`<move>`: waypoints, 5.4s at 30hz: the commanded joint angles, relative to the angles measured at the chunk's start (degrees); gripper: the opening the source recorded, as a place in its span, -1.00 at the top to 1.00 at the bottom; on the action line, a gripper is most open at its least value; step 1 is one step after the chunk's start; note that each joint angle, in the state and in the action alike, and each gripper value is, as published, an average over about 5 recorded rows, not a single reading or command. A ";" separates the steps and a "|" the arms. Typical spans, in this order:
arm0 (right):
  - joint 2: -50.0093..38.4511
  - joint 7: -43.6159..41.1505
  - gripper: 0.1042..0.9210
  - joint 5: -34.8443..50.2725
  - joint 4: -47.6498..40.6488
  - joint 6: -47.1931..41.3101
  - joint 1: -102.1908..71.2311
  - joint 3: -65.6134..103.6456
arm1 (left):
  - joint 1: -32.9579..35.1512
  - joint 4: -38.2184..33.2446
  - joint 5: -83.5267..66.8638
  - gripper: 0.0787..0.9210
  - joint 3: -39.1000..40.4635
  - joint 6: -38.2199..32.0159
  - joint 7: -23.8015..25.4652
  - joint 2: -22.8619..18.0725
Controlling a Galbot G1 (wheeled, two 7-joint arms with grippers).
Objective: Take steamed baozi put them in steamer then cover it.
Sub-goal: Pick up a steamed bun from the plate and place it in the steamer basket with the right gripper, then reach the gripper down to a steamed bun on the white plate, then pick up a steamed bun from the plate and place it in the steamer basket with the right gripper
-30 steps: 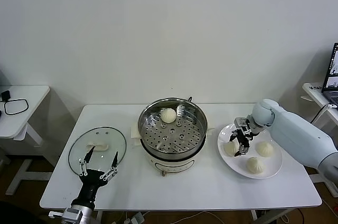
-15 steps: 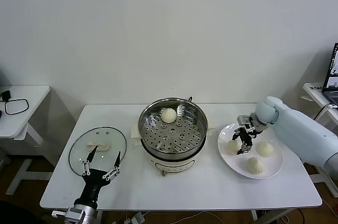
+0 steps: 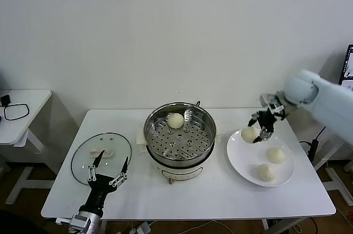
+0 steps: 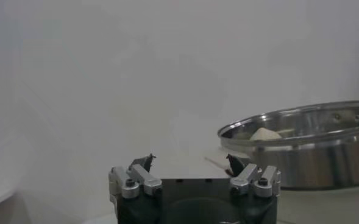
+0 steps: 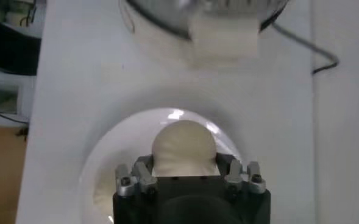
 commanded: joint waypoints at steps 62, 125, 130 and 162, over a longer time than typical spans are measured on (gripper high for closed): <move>24.81 1.10 -0.76 13.62 -4.97 -12.71 13.67 -9.42 | -0.07 0.74 -1.89 -0.77 -4.24 -0.60 0.74 0.60; 2.15 -5.66 -0.76 -28.71 -11.15 8.42 -37.48 27.93 | 0.30 0.95 0.17 -0.77 -2.98 -0.56 0.40 0.05; 2.28 -5.41 -0.76 -28.83 -11.20 8.38 -37.96 28.39 | 0.37 0.90 0.17 -0.77 -3.00 -0.61 0.41 0.02; 4.27 -8.87 -0.47 -13.73 0.64 21.39 11.47 4.02 | 0.74 -0.26 0.65 -0.77 -2.52 -0.43 0.33 0.14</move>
